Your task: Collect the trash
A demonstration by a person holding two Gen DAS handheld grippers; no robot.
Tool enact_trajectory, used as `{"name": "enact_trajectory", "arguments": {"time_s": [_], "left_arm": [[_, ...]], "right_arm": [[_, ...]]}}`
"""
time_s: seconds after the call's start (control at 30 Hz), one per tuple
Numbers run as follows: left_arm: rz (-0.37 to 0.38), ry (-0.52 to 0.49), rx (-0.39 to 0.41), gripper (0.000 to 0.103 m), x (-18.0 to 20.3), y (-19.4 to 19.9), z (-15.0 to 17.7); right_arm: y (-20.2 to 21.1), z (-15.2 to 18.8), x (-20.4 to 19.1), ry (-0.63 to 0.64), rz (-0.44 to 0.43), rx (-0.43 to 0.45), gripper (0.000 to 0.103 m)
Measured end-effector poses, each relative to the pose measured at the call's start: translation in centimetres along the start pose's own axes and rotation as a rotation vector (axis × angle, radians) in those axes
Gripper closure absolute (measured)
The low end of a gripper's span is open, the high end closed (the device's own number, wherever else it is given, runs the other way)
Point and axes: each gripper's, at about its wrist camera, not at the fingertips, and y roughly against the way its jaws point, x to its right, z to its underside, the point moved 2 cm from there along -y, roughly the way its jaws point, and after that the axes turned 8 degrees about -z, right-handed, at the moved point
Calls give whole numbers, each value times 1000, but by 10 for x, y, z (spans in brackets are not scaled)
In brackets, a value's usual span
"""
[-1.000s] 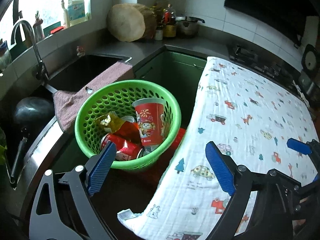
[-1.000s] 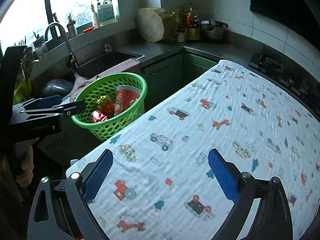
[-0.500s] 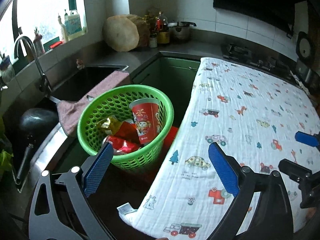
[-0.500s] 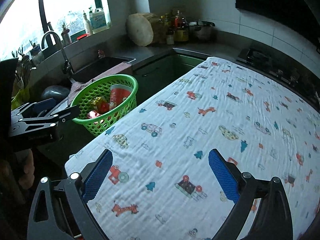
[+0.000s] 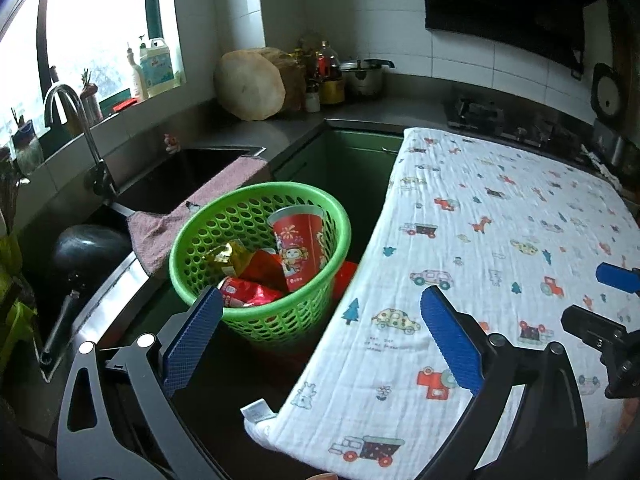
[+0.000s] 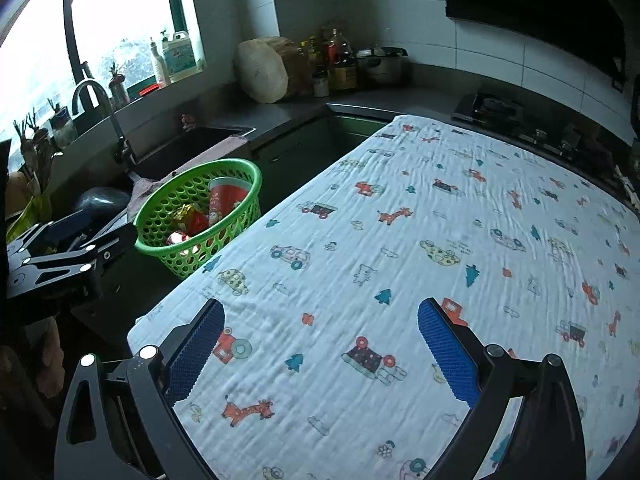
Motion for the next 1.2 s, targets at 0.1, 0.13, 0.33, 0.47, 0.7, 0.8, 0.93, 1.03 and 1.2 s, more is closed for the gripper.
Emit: {"name": "enact_trajectory", "arguments": {"time_s": [0.1, 0.13, 0.33, 0.47, 0.7, 0.8, 0.93, 1.03, 1.2], "left_arm": [[9, 10, 5, 5, 1, 2, 2], [15, 15, 5, 5, 1, 3, 2], [16, 15, 11, 5, 7, 5, 5], [13, 6, 11, 5, 12, 6, 7], [14, 9, 7, 5, 14, 6, 8], [13, 12, 8, 5, 13, 6, 8], [8, 13, 13, 5, 12, 7, 9], [5, 13, 13, 5, 12, 7, 9], [1, 14, 13, 5, 12, 9, 10]], "right_arm": [[3, 3, 4, -14, 2, 7, 8], [3, 3, 5, -18, 3, 7, 8], [8, 8, 13, -51, 6, 20, 8], [11, 10, 15, -58, 10, 21, 8], [13, 10, 15, -61, 10, 26, 8], [13, 11, 15, -61, 5, 25, 8], [12, 10, 14, -59, 7, 23, 8], [11, 11, 14, -61, 8, 22, 8], [11, 12, 13, -59, 7, 20, 8]]}}
